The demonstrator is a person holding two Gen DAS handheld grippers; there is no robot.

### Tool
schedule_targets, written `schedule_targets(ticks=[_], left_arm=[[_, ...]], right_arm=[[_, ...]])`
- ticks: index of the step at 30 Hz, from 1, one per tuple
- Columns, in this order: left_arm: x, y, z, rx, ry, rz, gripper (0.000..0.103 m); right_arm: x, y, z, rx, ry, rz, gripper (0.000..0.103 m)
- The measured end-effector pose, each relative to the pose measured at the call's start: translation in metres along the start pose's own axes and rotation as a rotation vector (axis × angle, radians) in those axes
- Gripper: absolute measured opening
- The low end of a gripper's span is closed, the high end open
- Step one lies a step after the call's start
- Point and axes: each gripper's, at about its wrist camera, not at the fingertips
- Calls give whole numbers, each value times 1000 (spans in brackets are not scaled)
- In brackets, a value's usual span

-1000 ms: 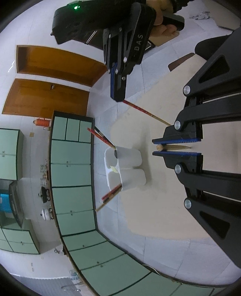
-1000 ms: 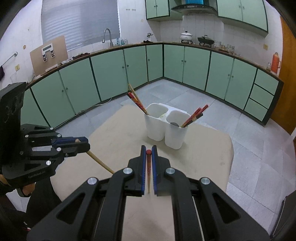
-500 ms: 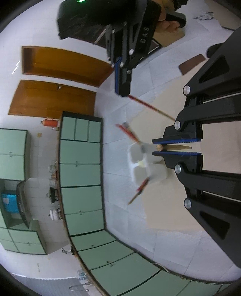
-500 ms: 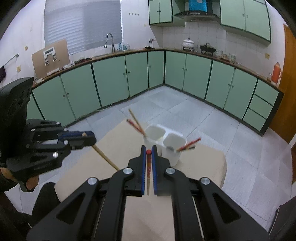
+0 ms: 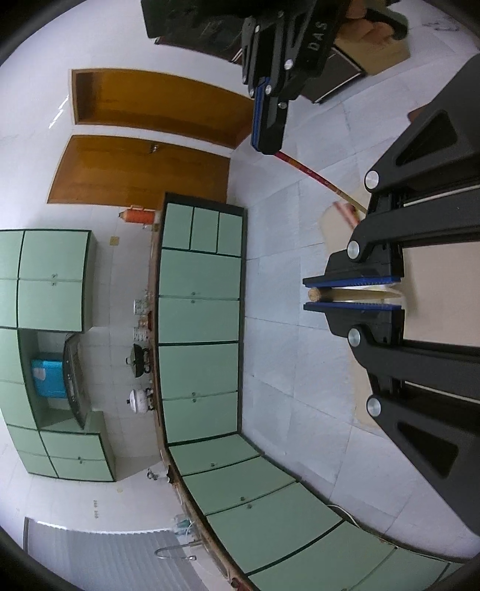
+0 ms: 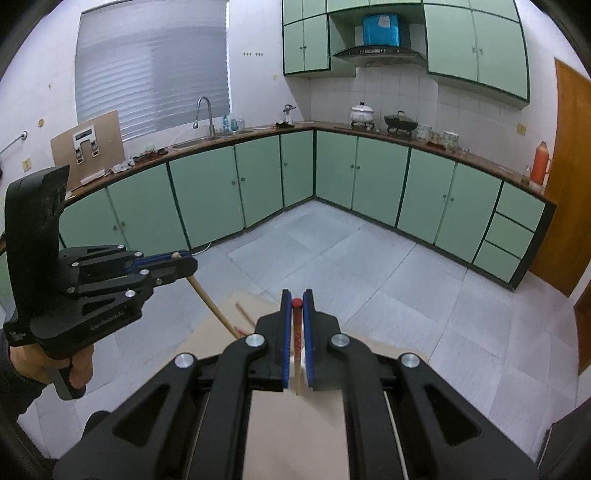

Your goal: Organize utensils

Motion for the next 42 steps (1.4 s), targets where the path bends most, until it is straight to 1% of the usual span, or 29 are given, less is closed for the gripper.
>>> schedule_targets(ticks=[4,6,12,14,16,19,21,22,23,24,25,28,29,30,31,32,33,34,36,38,40,41,42], left_arm=[[-9,23,14,18,-16,8,7],[-14,38,18,22,-24,6,7],[-24,84,19,21,-16,8,7],[-27,94,16,20,-16,5,7],[-34,108,7,0,-32,5,7],[-46,125,-15,-31,-59,13,7],[-53,133,-29,-64,-74,10,7],[-56,137,-36,-83,-80,10,12],[-59,139,-41,-99,-82,8,17],[-60,138,-44,-101,-80,12,29],[-63,134,-46,-95,-74,22,39],[-69,120,-46,-80,-82,25,52],[-71,110,-45,-74,-87,28,55],[-72,104,-44,-70,-87,35,64],[-73,94,-44,-62,-87,45,73],[-74,87,-44,-54,-85,47,78],[-75,73,-47,-41,-83,53,87],[-75,61,-51,-33,-84,67,93],[-76,39,-64,-22,-91,96,97],[-73,14,-84,-29,-97,112,97],[-68,-9,-104,-34,-98,105,97],[-64,-24,-118,-26,-101,121,97],[-61,-35,-127,-19,-102,140,97]], right_arm=[[4,21,14,6,6,-17,5],[6,36,19,10,-2,-45,5],[25,80,16,-25,45,-57,5],[29,95,9,-45,55,-61,5],[31,111,-2,-71,54,-70,5],[30,133,-18,-114,57,-71,5],[29,147,-32,-152,63,-65,9],[29,155,-41,-179,67,-61,13],[27,160,-47,-196,68,-65,32],[26,161,-50,-198,70,-75,44],[26,161,-53,-195,72,-83,44],[31,152,-56,-181,104,-77,44],[35,144,-56,-165,119,-80,48],[38,136,-56,-147,135,-88,59],[40,128,-56,-131,147,-99,66],[41,119,-58,-111,156,-113,80],[42,108,-60,-91,164,-131,92],[41,93,-66,-59,169,-150,94],[36,66,-82,-8,166,-184,98],[32,48,-101,-17,164,-237,98],[22,26,-127,-20,156,-306,98],[18,18,-137,-11,149,-338,98],[7,2,-155,15,136,-384,98]])
Point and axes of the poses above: each gripper's, at about its wrist camera, not at the fingertips, and y roughly the way its jaws point, x to its right, z to its top, and after that the axes turned 7 degrees about -z, right-handed
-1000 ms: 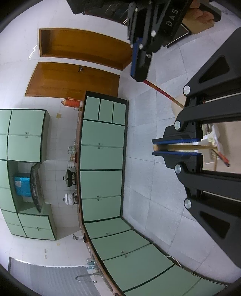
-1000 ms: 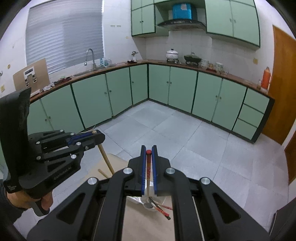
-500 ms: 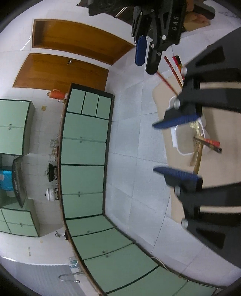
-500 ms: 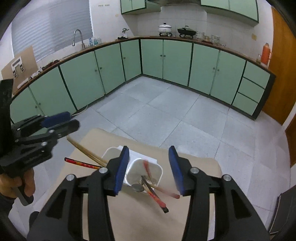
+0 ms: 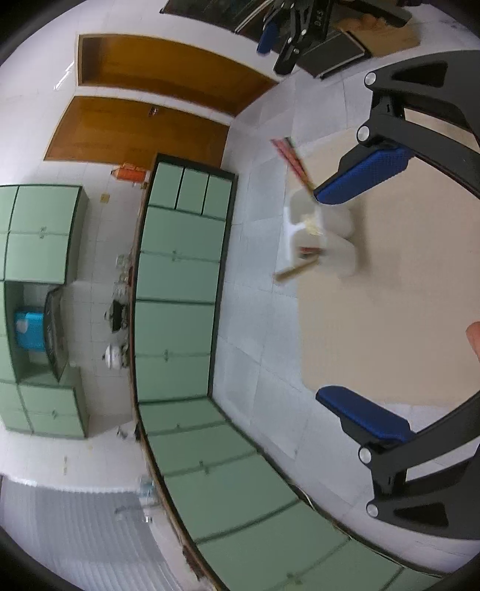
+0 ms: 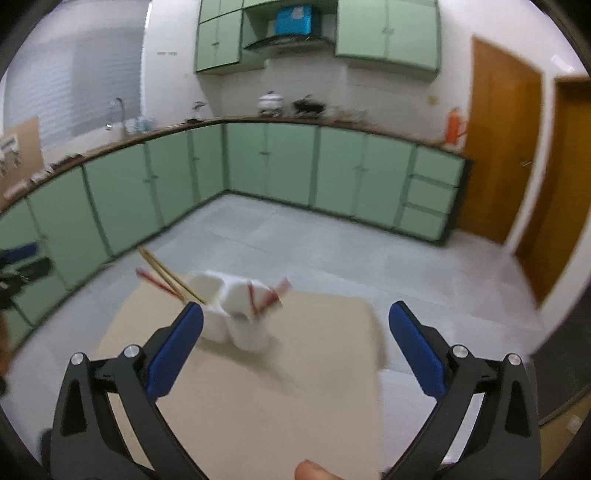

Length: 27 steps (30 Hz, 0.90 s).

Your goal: Organize utensils

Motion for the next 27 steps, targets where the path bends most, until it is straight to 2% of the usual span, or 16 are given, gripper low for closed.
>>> schedule_targets(ticks=[2,5,8,12,17,21,27], left_arm=[[3,-23,-25,12,0,47,97],[12,-59,-72,11,-6,112,97],[23,-83,-103,0,-24,137,97],[38,-124,-143,5,-40,174,97],[58,-174,-180,14,-53,194,97],[73,-209,-197,27,-60,174,97],[95,-267,-209,86,-46,205,97]], right_arm=[[0,-28,-32,42,14,-33,98],[1,-64,-80,57,75,-34,98],[-2,-96,-124,39,144,12,98],[-22,-128,-167,-48,125,33,98],[-43,-162,-183,-102,103,14,98],[-48,-198,-188,-63,113,-2,98],[-45,-256,-201,31,127,-19,98]])
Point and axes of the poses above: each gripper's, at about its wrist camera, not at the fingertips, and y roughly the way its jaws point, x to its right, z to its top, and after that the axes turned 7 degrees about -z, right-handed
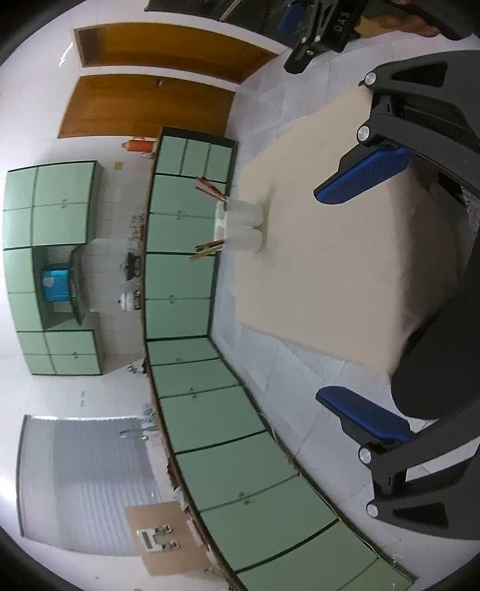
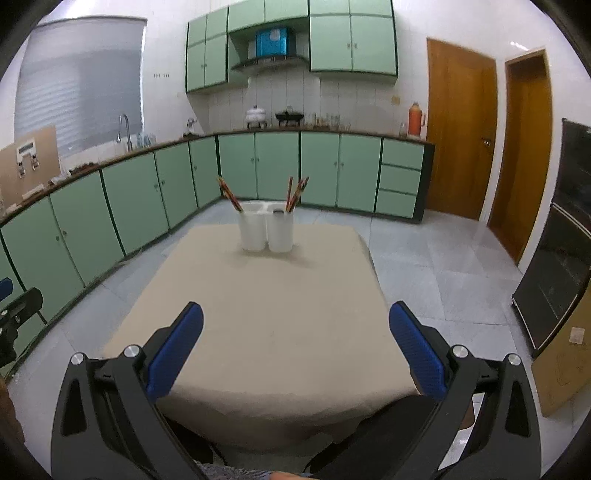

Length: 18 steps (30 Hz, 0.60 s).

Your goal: Organize utensils

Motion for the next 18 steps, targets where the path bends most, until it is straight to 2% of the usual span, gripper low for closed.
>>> schedule_targets(ticks=[2,7,12,18], left_arm=[[1,-18,-2,19,-9,-4,97],[5,-42,-5,27,-6,43,97],[9,-51,-9,20,-13,9,97],[5,-61,-13,42,-29,2,97]], right_arm=[[6,-20,-3,27,26,6,98],[10,-52,-5,84,18,-18,98],[8,-74,-7,120,1,-20,98],[2,-81,-4,147,-19,-16,98]])
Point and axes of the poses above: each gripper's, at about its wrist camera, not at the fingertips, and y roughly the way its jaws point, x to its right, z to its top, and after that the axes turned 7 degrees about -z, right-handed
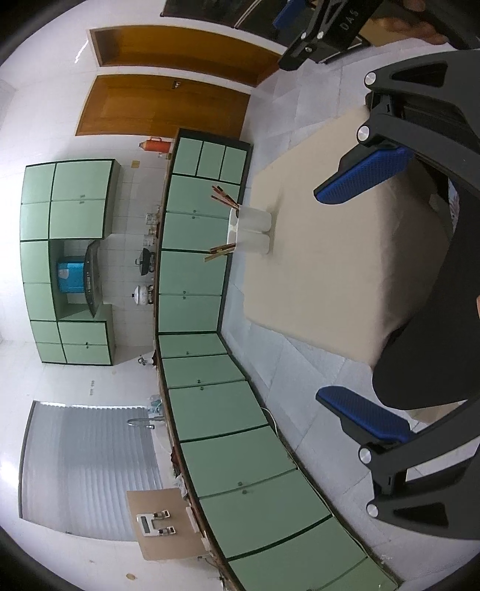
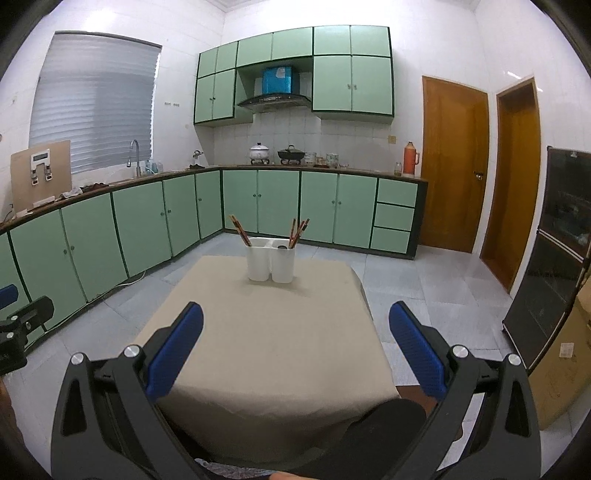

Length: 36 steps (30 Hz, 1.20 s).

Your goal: Organize utensils

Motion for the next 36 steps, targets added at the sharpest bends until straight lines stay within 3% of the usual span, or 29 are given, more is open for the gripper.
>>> schedule_targets(ticks=[20,36], left_arm=[[1,-17,2,35,-15,50,97],[0,-26,-2,60,-15,41,97]], right_arm=[[14,-7,-2,3,21,-11,98],[14,-9,-1,19,32,-18,98]])
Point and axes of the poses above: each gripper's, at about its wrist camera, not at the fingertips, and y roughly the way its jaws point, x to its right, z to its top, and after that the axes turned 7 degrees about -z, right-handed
